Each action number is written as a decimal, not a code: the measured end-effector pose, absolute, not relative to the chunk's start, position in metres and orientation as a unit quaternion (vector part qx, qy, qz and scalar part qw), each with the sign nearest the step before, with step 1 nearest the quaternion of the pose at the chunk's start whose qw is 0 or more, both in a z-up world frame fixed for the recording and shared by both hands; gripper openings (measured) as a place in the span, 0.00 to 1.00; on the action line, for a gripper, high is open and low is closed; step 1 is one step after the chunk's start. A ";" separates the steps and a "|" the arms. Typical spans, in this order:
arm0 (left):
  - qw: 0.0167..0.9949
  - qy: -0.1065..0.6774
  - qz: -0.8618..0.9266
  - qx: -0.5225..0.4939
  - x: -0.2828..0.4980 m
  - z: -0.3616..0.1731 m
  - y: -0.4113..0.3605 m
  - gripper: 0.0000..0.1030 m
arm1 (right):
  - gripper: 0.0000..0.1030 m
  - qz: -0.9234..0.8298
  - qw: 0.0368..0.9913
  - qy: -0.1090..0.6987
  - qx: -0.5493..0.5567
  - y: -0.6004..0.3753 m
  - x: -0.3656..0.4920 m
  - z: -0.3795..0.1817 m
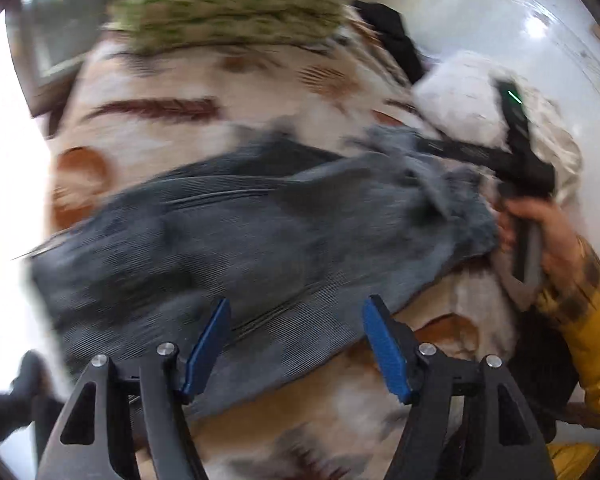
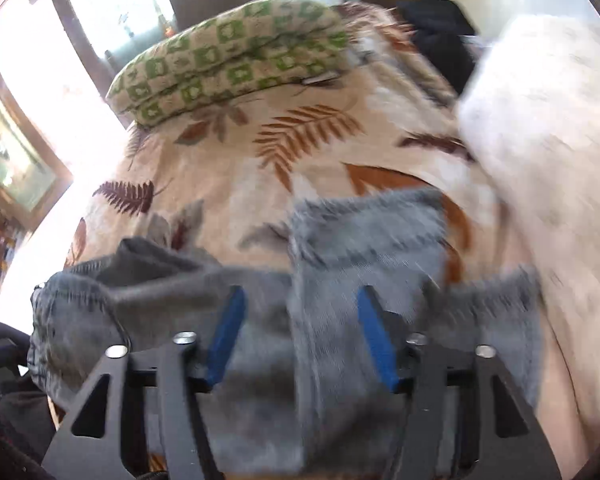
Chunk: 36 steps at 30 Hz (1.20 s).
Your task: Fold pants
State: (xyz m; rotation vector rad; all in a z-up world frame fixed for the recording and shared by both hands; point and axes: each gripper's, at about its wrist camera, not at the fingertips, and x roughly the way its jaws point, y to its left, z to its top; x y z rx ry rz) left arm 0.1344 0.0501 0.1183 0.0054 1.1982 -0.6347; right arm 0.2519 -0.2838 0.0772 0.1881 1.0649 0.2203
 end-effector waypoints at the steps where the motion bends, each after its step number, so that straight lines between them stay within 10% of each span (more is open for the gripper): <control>1: 0.768 0.558 -0.315 0.002 0.138 0.109 0.030 0.68 | 0.62 0.107 0.840 0.526 0.081 -0.279 0.270 0.070; 6: 0.726 0.577 -0.374 0.005 0.151 0.066 -0.051 0.63 | 0.62 0.105 0.803 0.585 0.036 -0.268 0.324 0.039; 7: 0.719 0.582 -0.380 0.002 0.153 0.059 -0.060 0.61 | 0.53 0.103 0.799 0.592 0.014 -0.263 0.329 0.032; 8: 0.713 0.587 -0.383 0.000 0.155 0.052 -0.068 0.59 | 0.16 0.095 0.798 0.595 -0.012 -0.260 0.331 0.027; 9: 0.707 0.592 -0.386 0.000 0.156 0.047 -0.074 0.53 | 0.07 0.090 0.799 0.594 -0.024 -0.261 0.330 0.026; 13: 0.693 0.589 -0.416 0.013 0.148 0.046 -0.092 0.32 | 0.09 0.092 0.836 0.541 0.016 -0.299 0.299 0.056; 30: 0.684 0.530 -0.464 0.190 0.095 0.049 -0.200 0.27 | 0.09 -0.003 0.831 0.553 0.057 -0.430 0.182 0.054; 32: 0.690 0.526 -0.460 0.189 0.094 0.053 -0.205 0.02 | 0.09 -0.003 0.834 0.549 0.057 -0.431 0.182 0.056; 36: 0.691 0.507 -0.481 0.185 0.088 0.072 -0.193 0.02 | 0.09 -0.003 0.848 0.526 0.060 -0.434 0.173 0.074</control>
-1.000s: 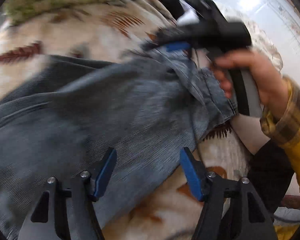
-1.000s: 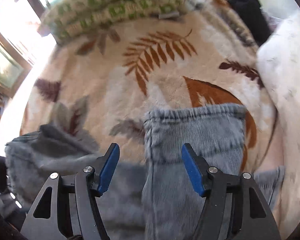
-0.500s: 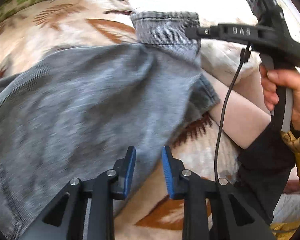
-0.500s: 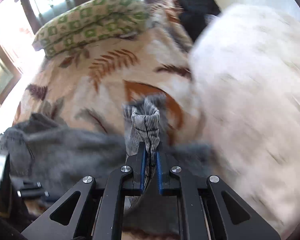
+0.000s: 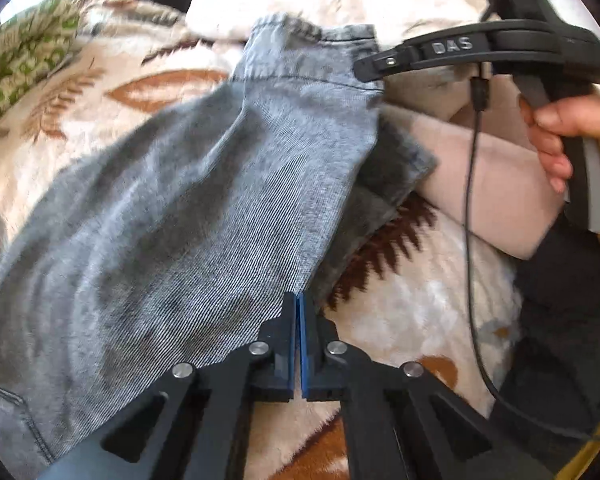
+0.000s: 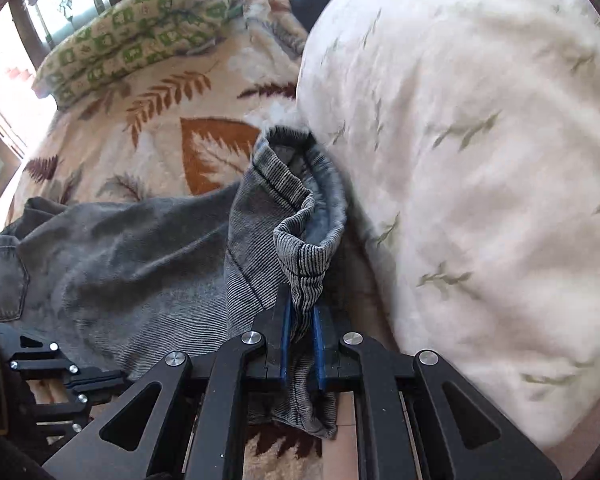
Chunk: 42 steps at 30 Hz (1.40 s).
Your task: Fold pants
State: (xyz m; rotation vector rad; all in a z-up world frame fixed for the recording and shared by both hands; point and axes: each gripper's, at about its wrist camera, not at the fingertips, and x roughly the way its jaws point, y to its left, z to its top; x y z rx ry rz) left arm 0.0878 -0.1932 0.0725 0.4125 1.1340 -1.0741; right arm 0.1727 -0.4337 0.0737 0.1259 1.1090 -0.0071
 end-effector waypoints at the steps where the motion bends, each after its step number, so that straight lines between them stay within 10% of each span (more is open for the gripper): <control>1: 0.690 0.502 -0.487 0.185 0.085 0.080 -0.189 0.02 | 0.09 -0.002 0.850 0.523 0.067 -0.434 0.170 0.076; 13: 0.632 0.573 -0.480 0.206 0.078 0.033 -0.176 0.02 | 0.14 -0.001 0.793 0.606 0.069 -0.423 0.141 0.035; 16: 0.631 0.579 -0.493 0.151 0.084 0.048 -0.162 0.07 | 0.37 0.002 0.794 0.604 0.065 -0.419 0.139 0.044; 18: 0.645 0.567 -0.493 0.139 0.092 0.066 -0.149 0.22 | 0.58 -0.016 0.809 0.586 0.040 -0.414 0.135 0.060; 22: 0.712 0.540 -0.435 0.110 0.140 0.104 -0.117 0.62 | 0.61 -0.021 0.846 0.533 0.011 -0.406 0.130 0.098; 38: 0.769 0.623 -0.129 0.056 0.290 0.053 -0.062 0.40 | 0.65 -0.026 0.864 0.502 -0.013 -0.406 0.176 0.096; 42: 0.784 0.606 -0.112 0.077 0.304 0.049 -0.063 0.16 | 0.65 -0.023 0.860 0.509 -0.007 -0.409 0.181 0.089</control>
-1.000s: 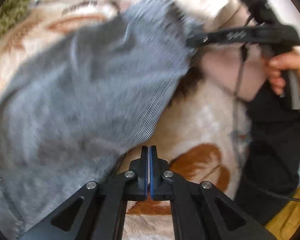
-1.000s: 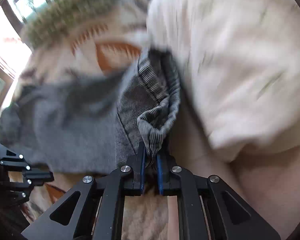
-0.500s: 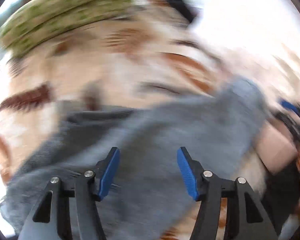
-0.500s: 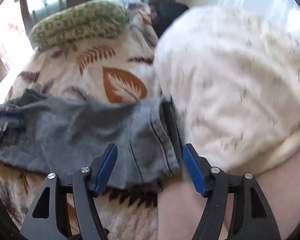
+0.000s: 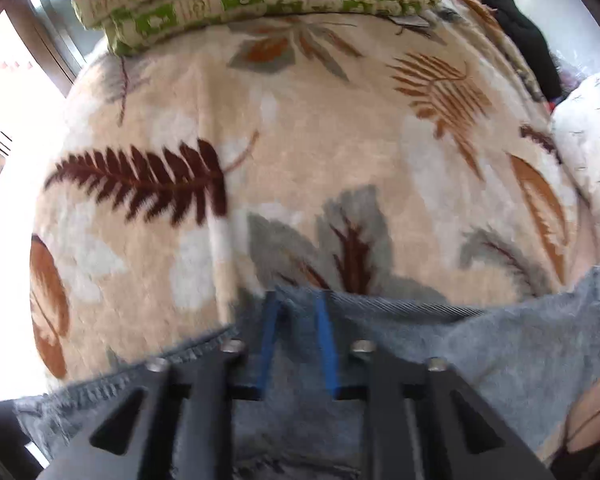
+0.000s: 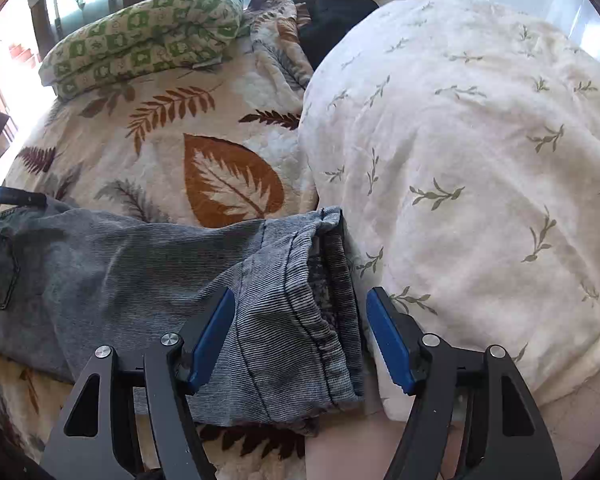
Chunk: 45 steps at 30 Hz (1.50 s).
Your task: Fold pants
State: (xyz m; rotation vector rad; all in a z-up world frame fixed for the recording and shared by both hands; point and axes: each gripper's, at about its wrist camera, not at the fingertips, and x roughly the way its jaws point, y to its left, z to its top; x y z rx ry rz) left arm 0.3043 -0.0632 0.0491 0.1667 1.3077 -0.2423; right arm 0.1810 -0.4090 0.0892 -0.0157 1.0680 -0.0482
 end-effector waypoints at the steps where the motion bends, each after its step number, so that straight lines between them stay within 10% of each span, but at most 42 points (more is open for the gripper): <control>1: 0.781 0.610 -0.111 0.078 0.309 0.044 -0.062 0.16 | 0.65 -0.021 0.859 0.512 -0.009 -0.409 0.183 0.087; 4: 0.789 0.600 -0.110 0.072 0.317 0.032 -0.060 0.16 | 0.59 -0.012 0.852 0.523 -0.015 -0.407 0.189 0.077; 8: 0.799 0.588 -0.097 0.084 0.324 0.024 -0.066 0.14 | 0.14 -0.010 0.834 0.551 -0.003 -0.414 0.194 0.059; 11: 0.799 0.589 -0.096 0.076 0.327 0.026 -0.066 0.13 | 0.11 -0.009 0.819 0.573 0.032 -0.423 0.182 0.054; 18: 0.834 0.541 -0.092 0.055 0.304 0.061 -0.040 0.13 | 0.14 -0.025 0.807 0.589 0.037 -0.432 0.164 0.044; 26: 0.817 0.509 -0.269 0.035 0.208 0.095 -0.101 0.13 | 0.43 -0.034 0.870 0.485 0.080 -0.424 0.129 0.099; 39: 0.753 0.550 -0.344 0.110 0.127 0.038 -0.138 0.15 | 0.30 0.013 0.796 0.593 0.122 -0.394 0.148 0.010; 45: 0.768 0.532 -0.344 0.091 0.127 0.063 -0.136 0.15 | 0.57 -0.024 0.837 0.488 0.248 -0.421 0.097 0.060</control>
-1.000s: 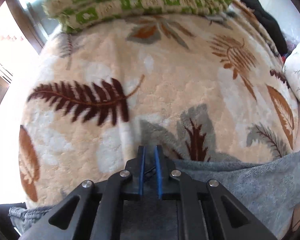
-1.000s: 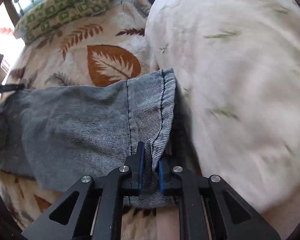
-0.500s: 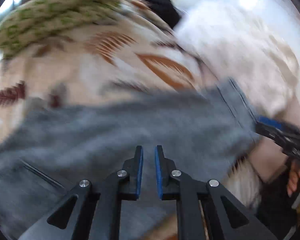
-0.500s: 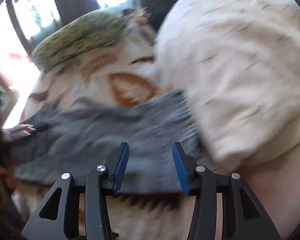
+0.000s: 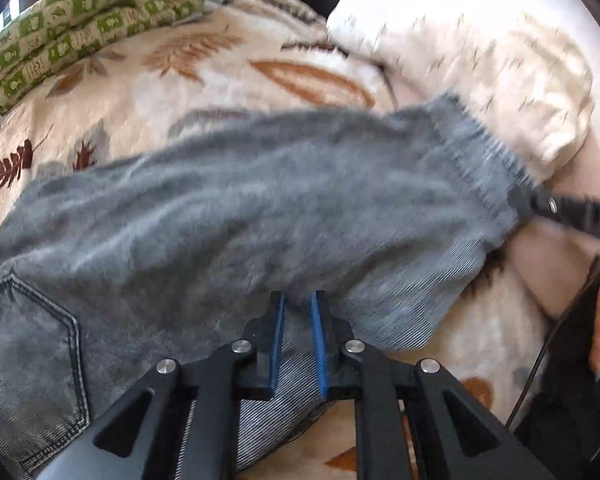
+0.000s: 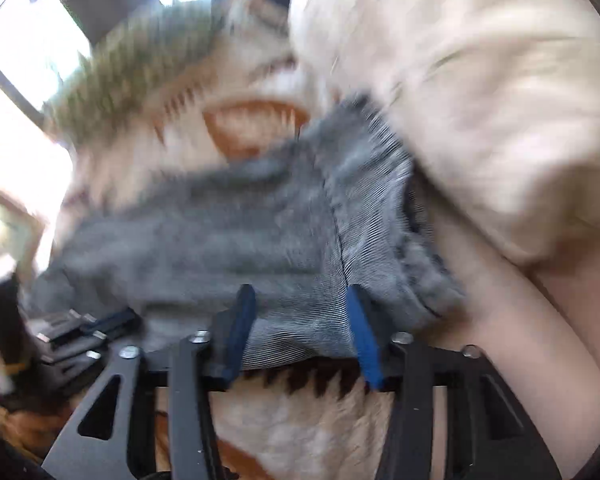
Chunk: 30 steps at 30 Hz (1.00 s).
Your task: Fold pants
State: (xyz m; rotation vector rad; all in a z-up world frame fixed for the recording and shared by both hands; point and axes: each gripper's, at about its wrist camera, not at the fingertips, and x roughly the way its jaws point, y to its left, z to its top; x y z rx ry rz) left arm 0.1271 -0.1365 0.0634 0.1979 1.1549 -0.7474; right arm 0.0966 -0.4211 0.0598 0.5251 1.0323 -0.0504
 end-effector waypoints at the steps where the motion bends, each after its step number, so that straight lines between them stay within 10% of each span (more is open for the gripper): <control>1: 0.769 0.529 -0.348 0.083 0.128 0.067 -0.138 0.15 | 0.60 -0.031 0.836 0.481 0.264 -0.421 0.090 0.059; 18: 0.747 0.552 -0.365 0.063 0.163 0.046 -0.194 0.15 | 0.68 -0.133 0.787 0.408 0.443 -0.434 0.080 -0.014; 23: 0.758 0.523 -0.388 0.038 0.156 0.067 -0.193 0.15 | 0.39 -0.109 0.793 0.413 0.434 -0.432 0.082 -0.009; 30: 0.743 0.549 -0.376 0.071 0.153 0.035 -0.212 0.15 | 0.36 -0.111 0.829 0.419 0.353 -0.418 0.099 -0.002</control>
